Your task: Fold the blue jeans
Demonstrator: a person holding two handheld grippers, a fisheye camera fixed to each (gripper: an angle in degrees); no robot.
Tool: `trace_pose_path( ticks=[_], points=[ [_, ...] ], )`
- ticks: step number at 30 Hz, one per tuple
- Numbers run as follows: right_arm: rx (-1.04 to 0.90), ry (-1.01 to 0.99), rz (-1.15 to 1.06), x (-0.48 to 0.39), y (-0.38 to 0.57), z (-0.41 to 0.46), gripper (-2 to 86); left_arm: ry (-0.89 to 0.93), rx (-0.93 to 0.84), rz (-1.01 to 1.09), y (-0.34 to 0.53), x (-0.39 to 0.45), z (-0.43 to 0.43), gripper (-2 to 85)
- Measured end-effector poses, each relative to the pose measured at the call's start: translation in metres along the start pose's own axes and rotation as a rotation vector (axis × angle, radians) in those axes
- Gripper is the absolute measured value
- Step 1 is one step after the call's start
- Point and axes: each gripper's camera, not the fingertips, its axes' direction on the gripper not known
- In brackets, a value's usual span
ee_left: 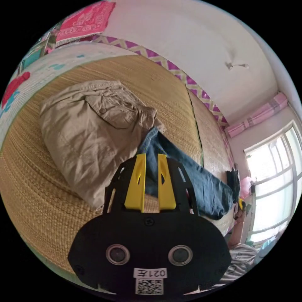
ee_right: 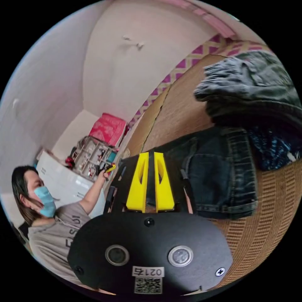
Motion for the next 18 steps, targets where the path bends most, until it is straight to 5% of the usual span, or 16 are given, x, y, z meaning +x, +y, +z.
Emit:
trace_pose_path(
  ticks=[8,14,18],
  points=[
    [-0.232,-0.048,-0.232,-0.084,0.014,0.105,0.2,-0.233,0.039,-0.017,0.030,0.020,0.042,7.5],
    [-0.294,-0.093,-0.225,-0.097,0.018,0.130,-0.5,-0.290,0.055,0.321,0.007,0.065,0.076,3.6],
    [-0.303,-0.091,-0.209,-0.093,0.018,0.125,-0.6,-0.270,0.031,0.344,0.001,0.082,0.064,-0.5]
  ],
)
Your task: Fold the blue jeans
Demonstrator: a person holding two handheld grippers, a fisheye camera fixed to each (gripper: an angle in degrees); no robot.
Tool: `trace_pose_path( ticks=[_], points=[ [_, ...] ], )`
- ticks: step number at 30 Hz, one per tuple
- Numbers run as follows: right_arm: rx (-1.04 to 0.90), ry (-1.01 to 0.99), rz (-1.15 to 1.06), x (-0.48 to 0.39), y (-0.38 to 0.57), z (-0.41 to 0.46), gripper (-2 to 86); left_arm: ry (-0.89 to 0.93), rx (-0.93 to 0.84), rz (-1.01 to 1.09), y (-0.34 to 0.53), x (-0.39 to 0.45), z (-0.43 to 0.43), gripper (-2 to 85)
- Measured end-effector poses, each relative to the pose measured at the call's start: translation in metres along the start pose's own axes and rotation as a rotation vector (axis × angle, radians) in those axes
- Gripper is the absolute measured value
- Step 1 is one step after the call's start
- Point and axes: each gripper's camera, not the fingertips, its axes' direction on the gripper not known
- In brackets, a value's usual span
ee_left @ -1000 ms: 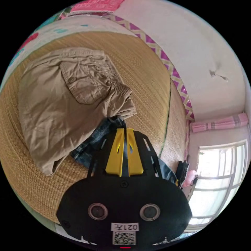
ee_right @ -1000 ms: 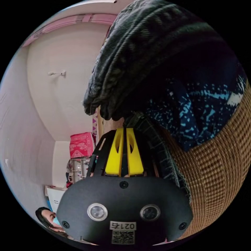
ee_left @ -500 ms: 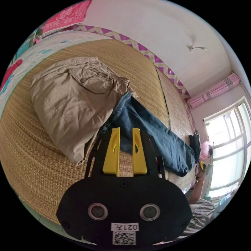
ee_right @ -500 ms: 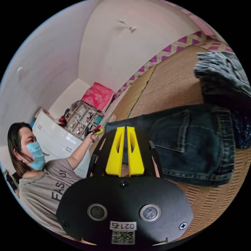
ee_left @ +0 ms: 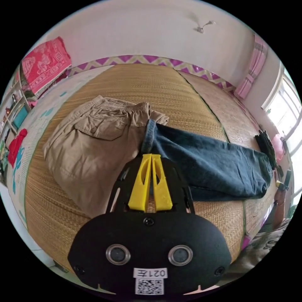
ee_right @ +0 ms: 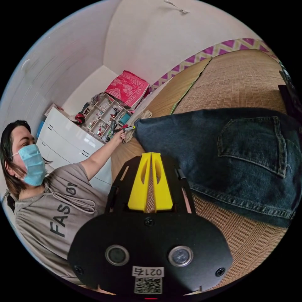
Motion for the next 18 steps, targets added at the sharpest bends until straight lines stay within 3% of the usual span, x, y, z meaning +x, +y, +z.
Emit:
trace_pose_path(
  ticks=[4,8,12,15,18],
  points=[
    [0.018,-0.011,0.022,0.003,0.002,-0.016,-0.6,0.113,0.035,-0.090,-0.011,-0.001,-0.065,-0.8],
    [-0.004,0.004,-0.026,-0.005,-0.005,-0.018,-0.5,0.017,-0.058,-0.007,-0.031,0.023,-0.110,-0.2],
    [-0.059,0.171,-0.141,-0.030,-0.021,0.004,-0.1,-0.014,-0.137,0.067,-0.033,0.035,-0.038,5.6],
    [-0.074,0.133,-0.178,-0.047,-0.031,0.012,0.0,-0.163,-0.111,0.119,-0.037,0.036,0.005,7.8],
    [-0.050,0.112,-0.159,-0.056,-0.036,0.004,-0.2,-0.175,-0.074,0.170,-0.050,0.027,0.027,8.6]
  ],
)
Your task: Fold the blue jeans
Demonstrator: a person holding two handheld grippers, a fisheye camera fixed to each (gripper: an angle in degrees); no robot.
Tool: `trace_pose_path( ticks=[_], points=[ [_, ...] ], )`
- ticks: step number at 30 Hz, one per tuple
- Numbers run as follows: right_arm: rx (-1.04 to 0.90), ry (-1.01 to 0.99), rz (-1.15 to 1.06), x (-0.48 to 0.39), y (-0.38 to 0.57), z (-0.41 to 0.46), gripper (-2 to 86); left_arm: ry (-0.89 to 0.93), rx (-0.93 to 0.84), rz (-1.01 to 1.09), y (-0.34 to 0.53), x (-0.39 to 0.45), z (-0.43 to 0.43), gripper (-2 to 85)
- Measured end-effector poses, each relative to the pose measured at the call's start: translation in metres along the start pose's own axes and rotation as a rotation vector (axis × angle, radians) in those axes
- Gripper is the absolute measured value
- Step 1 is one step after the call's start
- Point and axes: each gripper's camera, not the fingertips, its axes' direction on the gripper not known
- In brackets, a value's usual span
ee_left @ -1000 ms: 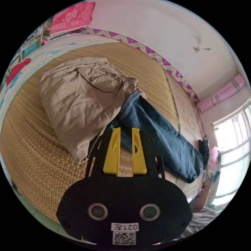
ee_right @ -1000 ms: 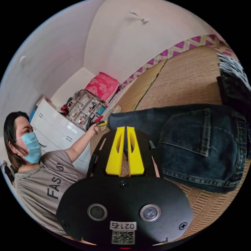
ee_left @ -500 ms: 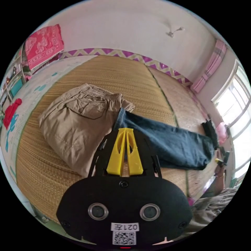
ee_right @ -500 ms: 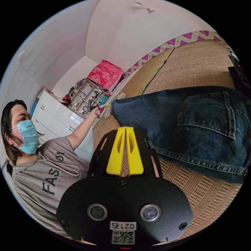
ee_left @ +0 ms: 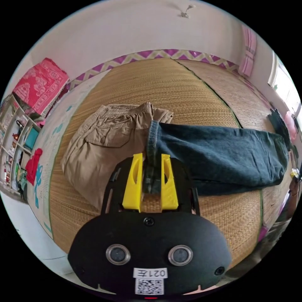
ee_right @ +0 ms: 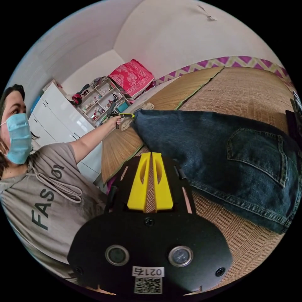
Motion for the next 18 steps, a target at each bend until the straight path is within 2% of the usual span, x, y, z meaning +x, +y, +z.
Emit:
trace_pose_path(
  ticks=[7,10,15,18],
  points=[
    [0.021,0.010,0.059,0.003,-0.006,-0.018,-0.6,0.156,-0.027,0.055,-0.019,-0.024,0.034,3.7],
    [0.013,0.006,0.084,0.007,-0.009,-0.022,-0.6,0.203,-0.040,-0.013,-0.022,-0.043,0.016,1.2],
    [0.031,-0.027,0.111,0.007,-0.020,-0.038,-0.6,0.305,-0.135,-0.097,-0.043,-0.077,-0.063,0.1],
    [0.052,-0.032,0.108,0.002,-0.031,-0.047,-0.6,0.285,-0.187,-0.154,-0.052,-0.092,-0.057,0.2]
  ],
)
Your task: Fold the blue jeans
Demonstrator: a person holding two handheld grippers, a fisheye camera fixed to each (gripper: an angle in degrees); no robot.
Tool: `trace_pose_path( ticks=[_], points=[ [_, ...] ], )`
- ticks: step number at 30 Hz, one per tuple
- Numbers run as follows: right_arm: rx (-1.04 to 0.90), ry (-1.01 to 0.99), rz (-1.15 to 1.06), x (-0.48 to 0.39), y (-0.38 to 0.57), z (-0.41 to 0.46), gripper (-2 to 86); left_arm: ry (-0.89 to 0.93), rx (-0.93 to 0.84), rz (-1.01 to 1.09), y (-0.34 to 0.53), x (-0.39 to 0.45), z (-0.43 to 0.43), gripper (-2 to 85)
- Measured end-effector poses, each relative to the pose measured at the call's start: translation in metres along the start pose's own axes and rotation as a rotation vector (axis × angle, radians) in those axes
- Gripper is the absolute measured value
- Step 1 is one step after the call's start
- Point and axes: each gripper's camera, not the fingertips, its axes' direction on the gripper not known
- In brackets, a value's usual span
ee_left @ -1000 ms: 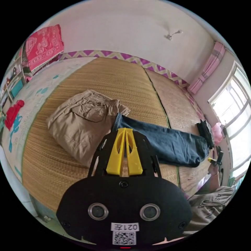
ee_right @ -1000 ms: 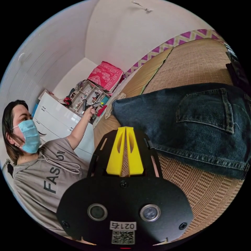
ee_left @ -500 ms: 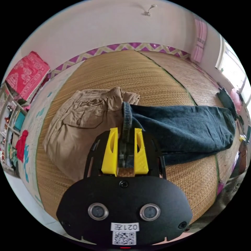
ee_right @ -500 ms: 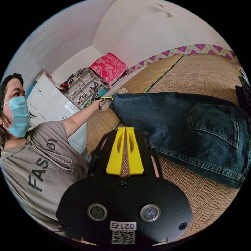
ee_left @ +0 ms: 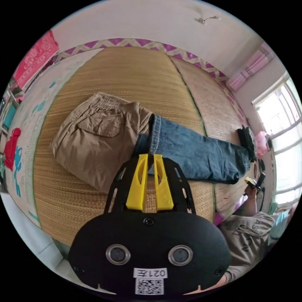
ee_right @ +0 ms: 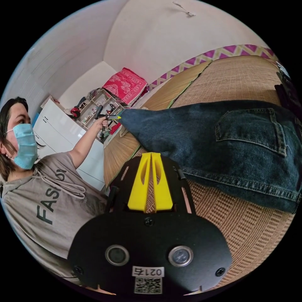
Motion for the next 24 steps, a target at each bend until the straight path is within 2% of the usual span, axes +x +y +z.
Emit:
trace_pose_path(
  ticks=[4,7,9,13,15,18,20,21,24],
  points=[
    [0.003,-0.019,0.005,-0.014,-0.015,-0.002,-0.6,-0.211,-0.266,-0.057,-0.016,-0.035,0.089,-0.7],
    [-0.006,-0.022,-0.015,-0.034,-0.023,-0.006,-0.6,-0.209,-0.197,-0.074,-0.018,-0.056,0.091,-0.9],
    [-0.010,0.005,-0.029,-0.044,-0.028,-0.008,-0.6,-0.325,-0.160,-0.039,-0.018,-0.062,0.076,-0.9],
    [-0.063,0.044,-0.129,-0.073,-0.054,0.007,-0.8,-0.382,-0.059,-0.029,-0.001,-0.070,0.039,-0.9],
    [-0.083,0.122,-0.220,-0.095,-0.068,0.020,-0.9,-0.331,0.102,0.018,0.027,-0.061,0.002,-0.7],
    [-0.103,0.315,-0.394,-0.136,-0.093,0.045,-1.0,-0.210,0.245,0.065,0.071,-0.051,-0.031,0.0],
    [-0.170,0.473,-0.438,-0.145,-0.103,0.070,-1.0,-0.112,0.270,0.057,0.096,-0.055,-0.037,1.3],
    [-0.333,0.572,-0.432,-0.139,-0.104,0.099,-0.9,-0.042,0.270,0.047,0.111,-0.060,-0.036,2.5],
    [-0.396,0.576,-0.420,-0.148,-0.095,0.107,-0.8,0.106,0.238,0.019,0.144,-0.080,-0.028,3.0]
  ],
)
